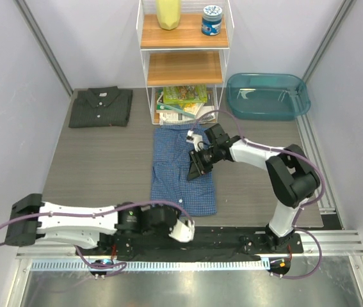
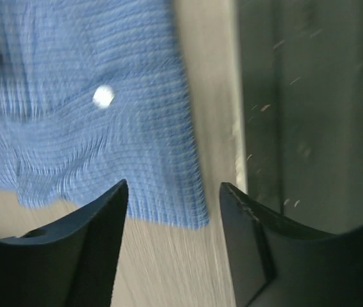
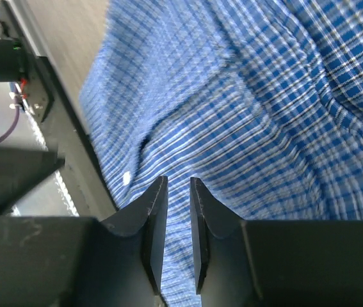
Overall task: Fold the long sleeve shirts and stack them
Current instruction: Fold the shirt
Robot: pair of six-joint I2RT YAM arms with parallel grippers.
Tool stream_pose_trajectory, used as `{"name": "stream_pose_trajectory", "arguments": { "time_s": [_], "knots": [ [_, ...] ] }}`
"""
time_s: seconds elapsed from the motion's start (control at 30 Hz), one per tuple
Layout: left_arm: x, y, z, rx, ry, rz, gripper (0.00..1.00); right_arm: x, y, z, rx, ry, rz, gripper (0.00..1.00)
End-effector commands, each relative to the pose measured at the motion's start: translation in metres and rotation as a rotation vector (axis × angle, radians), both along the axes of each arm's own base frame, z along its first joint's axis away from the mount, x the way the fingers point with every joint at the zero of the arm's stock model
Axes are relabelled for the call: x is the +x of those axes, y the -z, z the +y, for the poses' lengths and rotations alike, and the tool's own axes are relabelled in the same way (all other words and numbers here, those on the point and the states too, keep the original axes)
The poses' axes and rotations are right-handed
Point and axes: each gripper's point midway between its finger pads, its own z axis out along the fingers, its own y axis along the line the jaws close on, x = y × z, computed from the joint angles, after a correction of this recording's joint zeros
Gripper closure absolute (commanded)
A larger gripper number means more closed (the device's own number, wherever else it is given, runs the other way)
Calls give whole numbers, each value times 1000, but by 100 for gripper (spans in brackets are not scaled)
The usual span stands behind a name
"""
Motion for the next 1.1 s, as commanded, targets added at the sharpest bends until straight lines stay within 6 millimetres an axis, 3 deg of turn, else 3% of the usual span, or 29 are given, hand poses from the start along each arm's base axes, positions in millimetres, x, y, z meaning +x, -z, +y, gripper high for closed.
{"name": "stream_pose_trajectory", "arguments": {
  "time_s": [0.0, 0.1, 0.2, 0.33, 0.5, 0.57, 0.6, 0.7, 0.73, 0.83, 1.0, 1.07],
  "knots": [
    [-2, -10, -38, -53, 10, -167, 42, 20, -4, 20, 77, 19, -35, 75],
    [-12, 1, -51, -41, 41, -170, 44, 22, 7, 20, 68, 17, -33, 75],
    [-8, 13, -57, -14, 47, -211, 43, 20, 20, 18, 47, 10, -10, 75],
    [4, 24, -58, 12, 58, -300, 48, 15, 37, 14, 22, -7, 7, 75],
    [6, 40, -51, 55, 54, -307, 53, 9, 53, 10, 3, -11, 38, 76],
    [8, 44, -50, 65, 42, -314, 57, 6, 56, 9, 1, -13, 46, 75],
    [12, 48, -46, 75, 24, -304, 65, 2, 58, 10, -1, -20, 49, 76],
    [15, 51, -44, 83, 4, -288, 75, -3, 60, 10, -5, -27, 55, 75],
    [16, 50, -44, 77, -2, -283, 77, -5, 61, 10, -7, -27, 60, 76],
    [18, 46, -45, 60, -27, -243, 100, -7, 60, 10, -4, -34, 61, 76],
    [13, 20, -58, -12, -35, -87, 100, -9, 47, 13, 13, -42, 51, 75],
    [7, 8, -53, -24, -52, -19, 100, -12, 42, 14, 17, -50, 42, 75]
  ]
}}
